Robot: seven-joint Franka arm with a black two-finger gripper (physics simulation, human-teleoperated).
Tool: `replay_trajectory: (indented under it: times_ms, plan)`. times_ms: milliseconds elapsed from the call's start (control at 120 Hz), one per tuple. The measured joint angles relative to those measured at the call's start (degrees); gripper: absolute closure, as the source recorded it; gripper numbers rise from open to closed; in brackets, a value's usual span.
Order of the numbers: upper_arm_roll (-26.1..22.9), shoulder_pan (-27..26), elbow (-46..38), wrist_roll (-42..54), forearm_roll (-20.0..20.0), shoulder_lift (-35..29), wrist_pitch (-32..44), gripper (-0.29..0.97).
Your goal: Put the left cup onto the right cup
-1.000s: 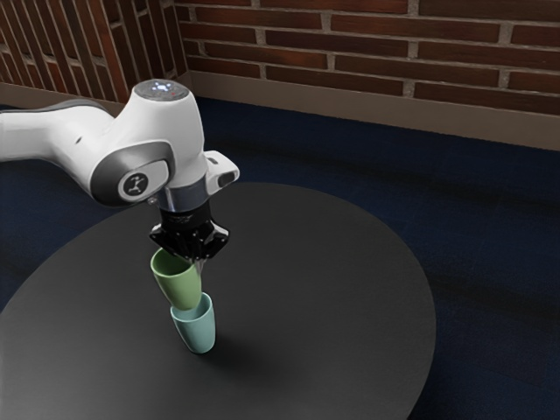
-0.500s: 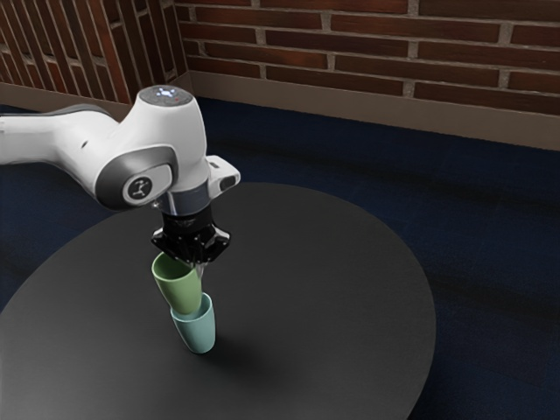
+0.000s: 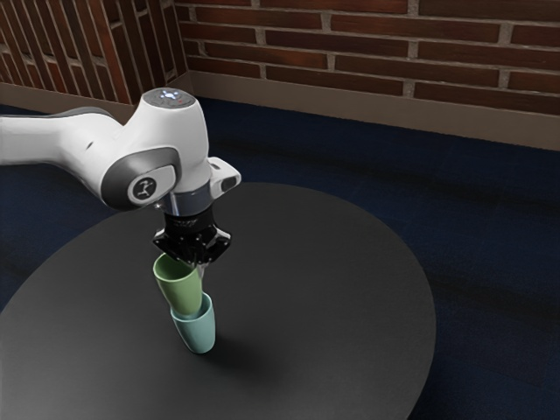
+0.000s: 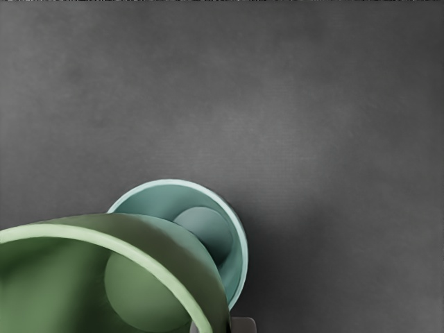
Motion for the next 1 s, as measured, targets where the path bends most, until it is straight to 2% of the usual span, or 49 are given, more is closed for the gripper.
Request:
replay_trajectory:
  times_ms: [1000]
  plan:
    - [0.0, 0.8, -0.1, 0.2, 0.0, 2.4, 2.3, 0.78]
